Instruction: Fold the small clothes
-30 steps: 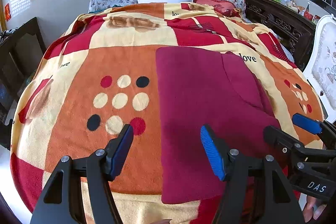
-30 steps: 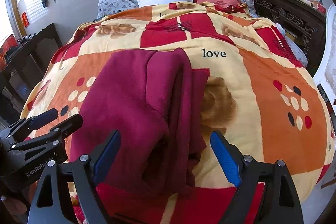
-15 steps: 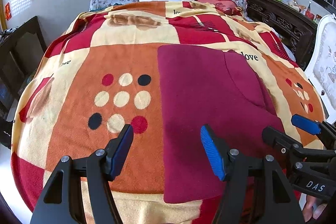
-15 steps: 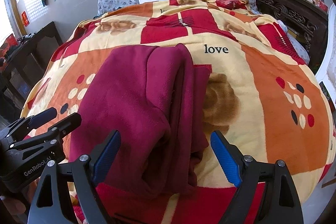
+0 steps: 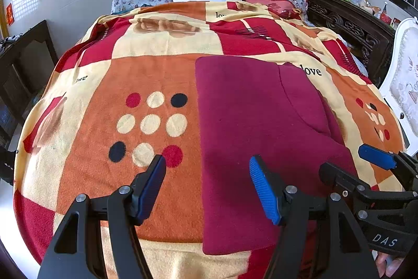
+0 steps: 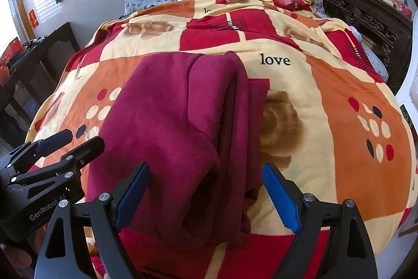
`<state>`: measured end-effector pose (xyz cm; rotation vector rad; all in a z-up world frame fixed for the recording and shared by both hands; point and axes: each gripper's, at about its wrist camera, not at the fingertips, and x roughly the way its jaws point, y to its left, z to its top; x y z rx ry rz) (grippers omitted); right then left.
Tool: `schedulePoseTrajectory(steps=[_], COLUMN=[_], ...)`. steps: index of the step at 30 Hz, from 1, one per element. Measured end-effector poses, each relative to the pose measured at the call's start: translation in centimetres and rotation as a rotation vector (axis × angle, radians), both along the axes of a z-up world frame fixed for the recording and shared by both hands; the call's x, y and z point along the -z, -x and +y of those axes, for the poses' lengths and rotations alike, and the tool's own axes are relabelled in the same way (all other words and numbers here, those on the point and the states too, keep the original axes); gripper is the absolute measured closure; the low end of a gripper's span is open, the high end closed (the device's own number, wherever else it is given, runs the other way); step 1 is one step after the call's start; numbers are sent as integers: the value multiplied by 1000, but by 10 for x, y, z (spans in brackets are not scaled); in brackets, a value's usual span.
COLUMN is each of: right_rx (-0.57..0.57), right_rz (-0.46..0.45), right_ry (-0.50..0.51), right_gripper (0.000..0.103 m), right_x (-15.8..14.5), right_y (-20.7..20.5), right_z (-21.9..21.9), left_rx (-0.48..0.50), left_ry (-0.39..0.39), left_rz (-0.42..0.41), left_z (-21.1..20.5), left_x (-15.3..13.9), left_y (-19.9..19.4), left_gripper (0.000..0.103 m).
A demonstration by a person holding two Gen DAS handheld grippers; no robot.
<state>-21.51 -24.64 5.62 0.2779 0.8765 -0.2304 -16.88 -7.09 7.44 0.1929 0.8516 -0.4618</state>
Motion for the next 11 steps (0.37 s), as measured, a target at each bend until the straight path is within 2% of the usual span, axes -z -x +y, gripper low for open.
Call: schedulePoseTrajectory(steps=[11], right_rx=[1], right_rz=[1], right_ry=[-14], right_gripper=[12], right_x=[2], right_y=[-1], right_z=[-2], left_rx=[29], left_ry=[9], left_rz=[-22], left_z=[-3], left_x=[-1], left_y=[1], left_gripper=[37])
